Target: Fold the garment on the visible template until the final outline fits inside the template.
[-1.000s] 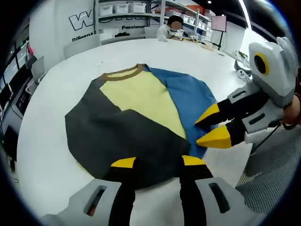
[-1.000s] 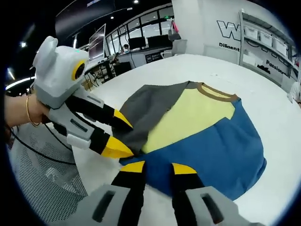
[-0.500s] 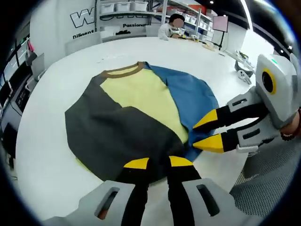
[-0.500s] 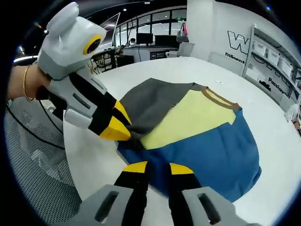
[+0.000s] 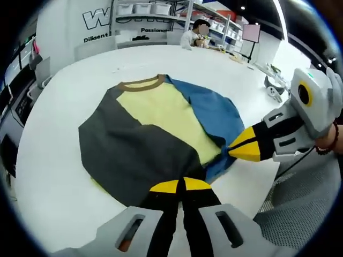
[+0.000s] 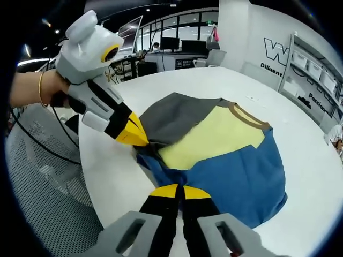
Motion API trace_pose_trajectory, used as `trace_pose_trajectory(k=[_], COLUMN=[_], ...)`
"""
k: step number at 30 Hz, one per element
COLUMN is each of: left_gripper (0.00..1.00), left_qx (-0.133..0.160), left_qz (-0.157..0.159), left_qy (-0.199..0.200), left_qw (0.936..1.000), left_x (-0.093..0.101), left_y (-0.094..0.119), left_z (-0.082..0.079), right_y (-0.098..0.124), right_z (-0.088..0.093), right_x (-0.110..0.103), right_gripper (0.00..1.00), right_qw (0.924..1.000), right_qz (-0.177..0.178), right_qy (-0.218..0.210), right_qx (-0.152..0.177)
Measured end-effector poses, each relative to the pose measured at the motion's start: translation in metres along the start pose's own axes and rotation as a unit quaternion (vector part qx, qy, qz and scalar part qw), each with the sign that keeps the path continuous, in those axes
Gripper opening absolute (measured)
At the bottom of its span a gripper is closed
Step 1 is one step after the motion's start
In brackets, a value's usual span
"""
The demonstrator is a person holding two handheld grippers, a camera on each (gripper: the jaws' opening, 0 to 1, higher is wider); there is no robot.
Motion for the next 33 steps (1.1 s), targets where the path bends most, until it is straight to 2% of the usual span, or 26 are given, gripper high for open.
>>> trace_pose_trajectory(k=[6,10,14,16,19,22,24,27,29,31,33], left_gripper=[0.06,0.05,0.05,0.05,0.05,0.05,0.05,0.05,0.05,0.05,0.05], left_qx=[0.012,0.024,0.045,0.045,0.042,0.059,0.076,0.082,0.078,0.076,0.076], left_qz=[-0.001,0.002,0.007,0.002,-0.009,-0.009,-0.025,-0.040,-0.052,-0.080,-0.084], left_qy=[-0.008,-0.004,0.002,-0.002,-0.009,-0.003,-0.008,-0.004,-0.003,0.001,0.001], left_qw=[0.9999,0.9997,0.9990,0.9990,0.9991,0.9982,0.9968,0.9958,0.9956,0.9939,0.9936], left_x=[-0.003,-0.008,-0.015,-0.018,-0.024,-0.030,-0.038,-0.054,-0.062,-0.081,-0.091], left_y=[0.011,0.020,0.030,0.030,0.033,0.044,0.052,0.062,0.064,0.070,0.072], left_z=[-0.007,-0.015,-0.028,-0.030,-0.031,-0.041,-0.050,-0.058,-0.059,-0.060,-0.062], right_y=[0.013,0.019,0.028,0.031,0.039,0.044,0.049,0.054,0.058,0.062,0.064], right_z=[0.006,0.012,0.012,0.010,0.008,0.010,0.013,0.013,0.013,0.014,0.015], right_x=[0.011,0.029,0.046,0.049,0.064,0.079,0.092,0.107,0.118,0.130,0.141], right_gripper=[0.00,0.00,0.00,0.00,0.00,0.00,0.00,0.00,0.00,0.00,0.00], right_qw=[0.9998,0.9981,0.9964,0.9965,0.9941,0.9918,0.9895,0.9871,0.9849,0.9818,0.9801], right_qz=[0.017,0.055,0.077,0.073,0.103,0.123,0.137,0.152,0.165,0.182,0.189], right_qy=[-0.011,-0.029,-0.034,-0.041,-0.035,-0.034,-0.042,-0.047,-0.048,-0.050,-0.052], right_qx=[0.002,-0.008,-0.005,0.000,-0.003,-0.010,-0.017,-0.018,-0.019,-0.025,-0.029])
Point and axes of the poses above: the point that each gripper's makers call its tool centre point, and the gripper's own axes: y roughly backward along the fingers, x roughly to its right, z roughly out of its underside, the point moved 4 cm from there along y, roughly backward along the fingers, and after that the axes turned 1 degree about -y, right-handed, at the moved point
